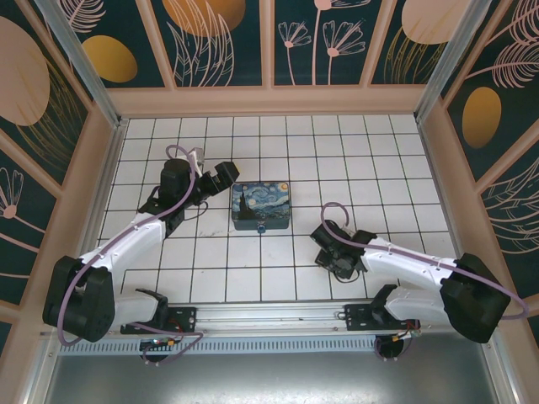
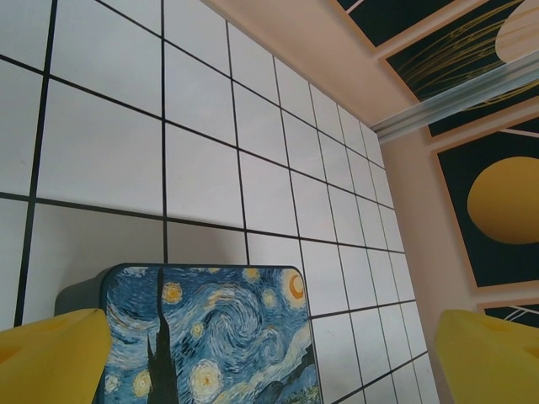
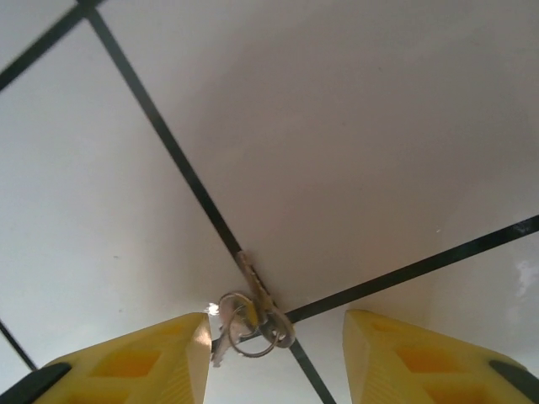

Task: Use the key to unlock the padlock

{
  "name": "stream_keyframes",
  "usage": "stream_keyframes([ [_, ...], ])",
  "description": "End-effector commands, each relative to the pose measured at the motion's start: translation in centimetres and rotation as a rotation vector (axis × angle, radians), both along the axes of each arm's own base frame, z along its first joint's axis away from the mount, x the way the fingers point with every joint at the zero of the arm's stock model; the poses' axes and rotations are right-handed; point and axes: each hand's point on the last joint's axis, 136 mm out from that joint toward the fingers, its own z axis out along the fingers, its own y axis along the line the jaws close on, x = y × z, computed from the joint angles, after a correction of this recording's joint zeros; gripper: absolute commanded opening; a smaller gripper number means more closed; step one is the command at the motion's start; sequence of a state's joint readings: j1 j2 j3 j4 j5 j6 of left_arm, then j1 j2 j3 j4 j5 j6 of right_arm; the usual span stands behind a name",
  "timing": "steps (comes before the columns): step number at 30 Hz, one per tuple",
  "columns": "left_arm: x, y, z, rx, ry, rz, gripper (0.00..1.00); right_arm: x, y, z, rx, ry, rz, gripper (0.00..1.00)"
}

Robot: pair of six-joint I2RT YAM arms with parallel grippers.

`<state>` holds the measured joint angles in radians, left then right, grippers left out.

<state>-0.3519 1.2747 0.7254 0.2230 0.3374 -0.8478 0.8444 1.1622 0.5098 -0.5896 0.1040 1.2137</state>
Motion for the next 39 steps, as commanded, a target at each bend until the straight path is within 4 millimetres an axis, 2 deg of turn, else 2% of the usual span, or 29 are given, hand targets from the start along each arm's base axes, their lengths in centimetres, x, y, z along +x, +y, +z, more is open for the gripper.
stream_keyframes([
  [1,0.2,-0.2,0.0,-0.022,-0.009,-0.011,0.99,0.1,0.3,-0.6,0.033,0.003,-0.034,0.43],
  [8,0.2,-0.3,-0.4,-0.022,-0.001,-0.013,0.98,0.8,0.4,-0.8,0.067,-0.007,-0.047,0.36],
  [14,0.3,-0.4,-0.6,-0.025,0.004,-0.012,0.98,1.4,0.9,-0.9,0.099,-0.021,-0.044,0.26],
  [18,0.3,-0.4,-0.8,-0.025,0.008,-0.012,0.99,1.8,1.3,-1.0,0.107,-0.029,-0.035,0.25],
  [22,0.2,-0.3,-1.0,-0.023,0.012,-0.01,0.99,2.4,1.5,-1.3,0.12,-0.039,-0.028,0.18],
  [27,0.1,-0.3,-1.2,-0.022,0.019,-0.01,0.99,3.1,2.1,-1.2,0.15,-0.064,-0.012,0.01],
  [28,0.1,-0.3,-1.2,-0.021,0.019,-0.009,0.99,3.3,2.2,-1.1,0.154,-0.07,-0.007,0.0],
  [32,0.0,-0.2,-1.1,-0.02,0.019,-0.009,0.99,4.0,2.8,-0.1,0.176,-0.104,0.013,0.0],
  [39,-0.1,-0.1,-1.2,-0.014,0.024,-0.007,0.99,5.2,4.8,3.7,0.283,-0.182,0.037,0.0],
])
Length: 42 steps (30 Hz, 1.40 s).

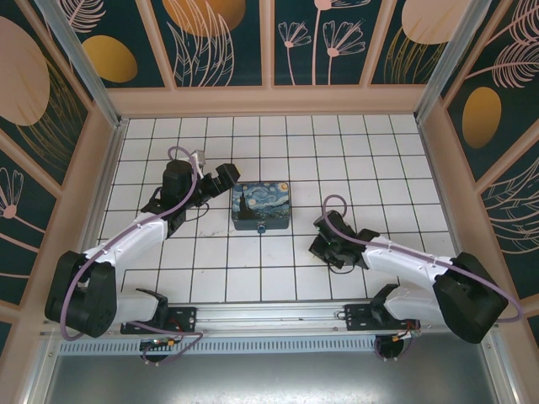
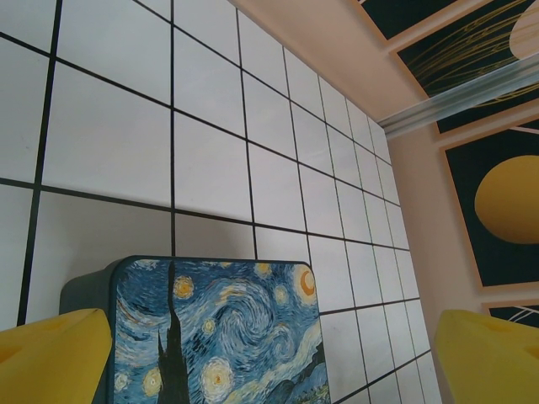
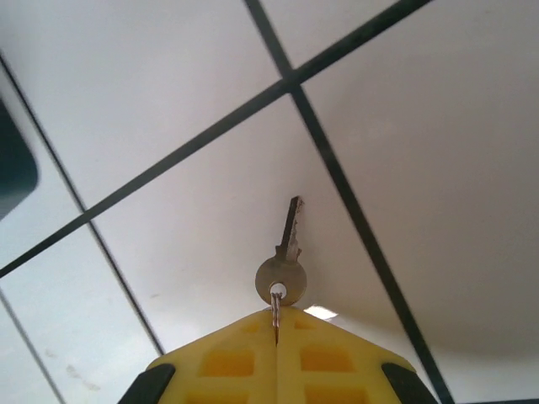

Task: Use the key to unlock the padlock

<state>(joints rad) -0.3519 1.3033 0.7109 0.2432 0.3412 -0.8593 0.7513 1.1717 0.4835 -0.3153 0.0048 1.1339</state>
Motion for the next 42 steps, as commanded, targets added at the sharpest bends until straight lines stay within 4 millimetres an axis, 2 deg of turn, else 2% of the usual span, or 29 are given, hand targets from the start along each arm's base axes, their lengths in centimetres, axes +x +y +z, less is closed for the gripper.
stream_keyframes([
  [1,-0.3,0.0,0.1,-0.011,-0.004,-0.008,0.99,1.3,1.5,2.8,0.077,-0.076,0.018,0.0],
  [5,-0.3,0.1,0.2,-0.009,-0.005,-0.006,0.99,1.7,1.7,3.6,0.074,-0.09,0.023,0.0],
  [13,-0.4,0.1,0.2,-0.011,-0.001,-0.005,0.99,1.9,1.9,3.9,0.079,-0.101,0.028,0.0],
  [17,-0.5,-0.1,0.1,-0.015,0.005,-0.015,0.98,2.4,2.6,4.9,0.107,-0.126,0.037,0.0],
  [25,-0.8,-1.3,1.1,-0.104,0.019,-0.064,0.99,5.1,5.6,9.6,0.205,-0.233,0.053,0.0],
  [32,-1.3,-2.9,3.1,-0.255,0.016,-0.13,0.99,8.3,8.5,14.6,0.331,-0.359,0.036,0.0],
  [42,-1.3,-3.9,5.7,-0.449,-0.021,-0.173,0.91,12.7,12.7,20.5,0.516,-0.489,-0.011,0.0],
])
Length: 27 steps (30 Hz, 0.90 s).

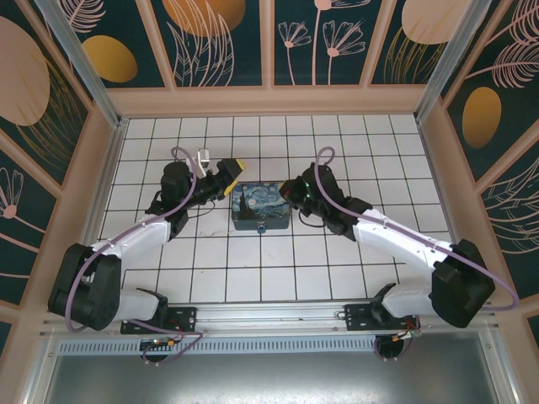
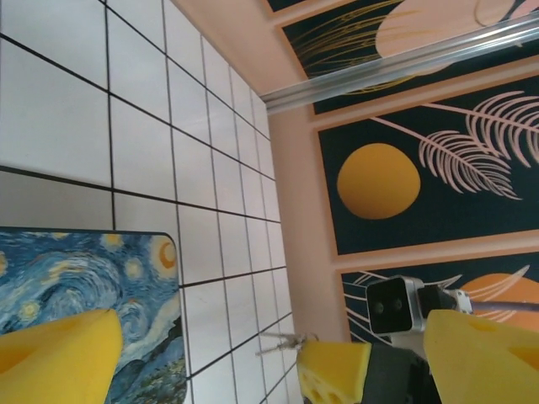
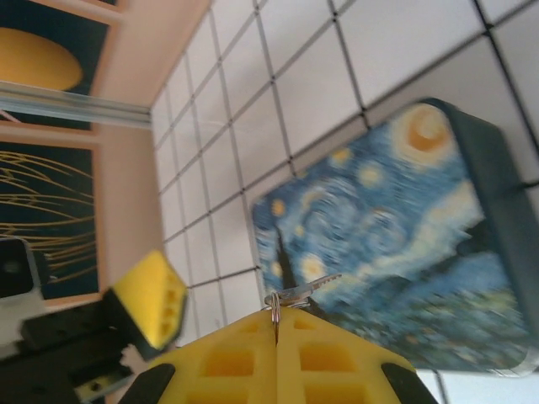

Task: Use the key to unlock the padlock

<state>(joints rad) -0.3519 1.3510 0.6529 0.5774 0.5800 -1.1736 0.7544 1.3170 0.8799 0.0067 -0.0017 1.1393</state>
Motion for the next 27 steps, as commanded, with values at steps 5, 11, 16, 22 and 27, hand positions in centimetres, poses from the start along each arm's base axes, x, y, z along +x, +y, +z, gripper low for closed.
stream_keyframes([
  [5,0.1,-0.6,2.9,-0.165,-0.062,-0.025,0.85,3.1,3.9,5.5,0.199,-0.104,0.001,0.0],
  [11,0.3,-0.7,2.7,-0.247,-0.039,-0.016,0.8,4.0,5.3,6.3,0.269,-0.109,0.005,0.0],
  [16,0.3,-1.0,2.8,-0.319,-0.014,-0.019,0.78,4.0,5.8,6.3,0.292,-0.107,0.008,0.0],
  [22,0.5,-1.2,3.0,-0.349,-0.001,-0.016,0.75,3.9,6.3,6.1,0.315,-0.099,0.014,0.0],
  [27,0.4,-2.0,2.9,-0.373,0.012,-0.035,0.72,3.9,6.9,6.0,0.335,-0.096,0.025,0.0],
])
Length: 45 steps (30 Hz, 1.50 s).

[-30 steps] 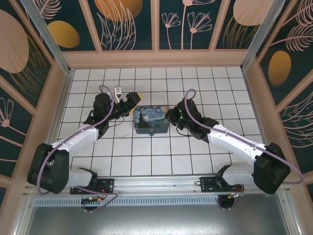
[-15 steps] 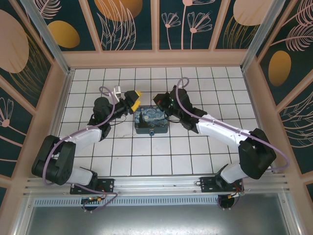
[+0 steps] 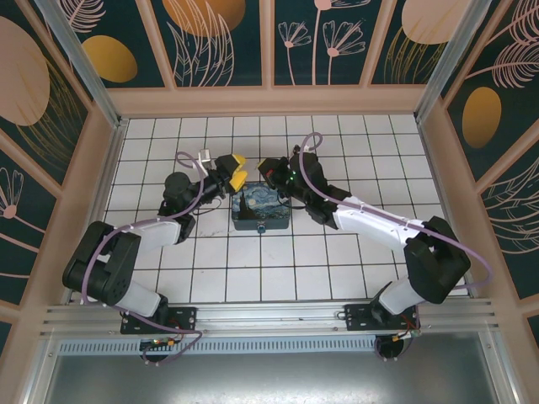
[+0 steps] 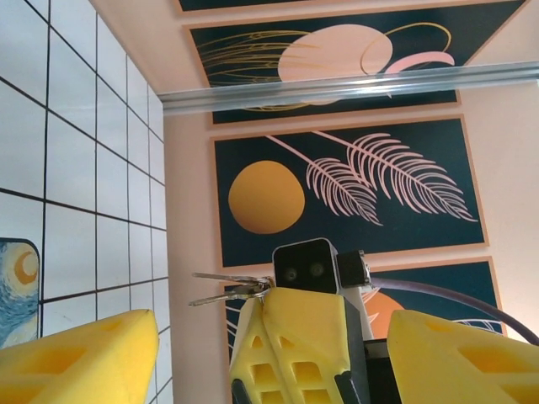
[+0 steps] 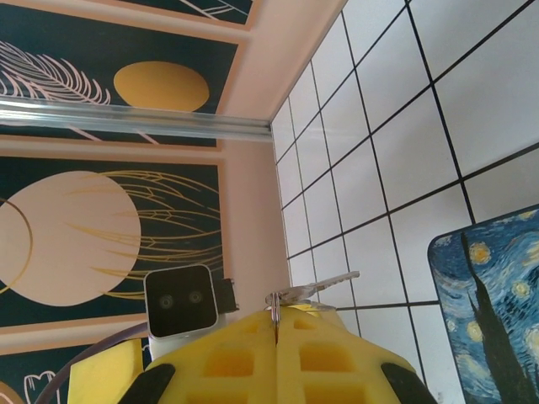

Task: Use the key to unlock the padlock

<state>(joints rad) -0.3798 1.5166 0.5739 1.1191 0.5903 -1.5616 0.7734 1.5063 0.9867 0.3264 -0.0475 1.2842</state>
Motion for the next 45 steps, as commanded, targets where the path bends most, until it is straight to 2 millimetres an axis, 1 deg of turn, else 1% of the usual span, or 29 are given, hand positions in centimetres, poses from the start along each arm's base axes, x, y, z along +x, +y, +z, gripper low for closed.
stream_keyframes([
  [1,-0.1,-0.5,1.0,-0.046,-0.028,-0.012,0.72,0.2,1.3,1.9,0.065,-0.034,0.02,0.0],
  [5,0.0,-0.8,0.7,-0.051,-0.021,-0.012,0.71,0.1,1.7,1.8,0.071,-0.032,0.03,0.0],
  [18,0.4,-1.0,0.8,-0.054,-0.027,-0.009,0.64,-0.2,2.6,0.8,0.086,-0.011,0.051,0.0],
  [26,0.2,-1.0,0.6,-0.051,-0.027,-0.011,0.55,0.0,2.4,-0.1,0.077,0.007,0.038,0.0],
  [31,0.1,-0.9,0.4,-0.045,-0.025,-0.006,0.5,0.0,2.2,-0.3,0.079,0.009,0.033,0.0],
  [39,0.2,-0.8,-0.1,-0.037,-0.016,-0.002,0.41,-0.1,2.1,-0.3,0.08,0.007,0.032,0.0],
  [45,0.2,-0.8,-0.5,-0.029,-0.008,0.002,0.31,-0.2,2.1,-0.3,0.082,0.008,0.035,0.0],
])
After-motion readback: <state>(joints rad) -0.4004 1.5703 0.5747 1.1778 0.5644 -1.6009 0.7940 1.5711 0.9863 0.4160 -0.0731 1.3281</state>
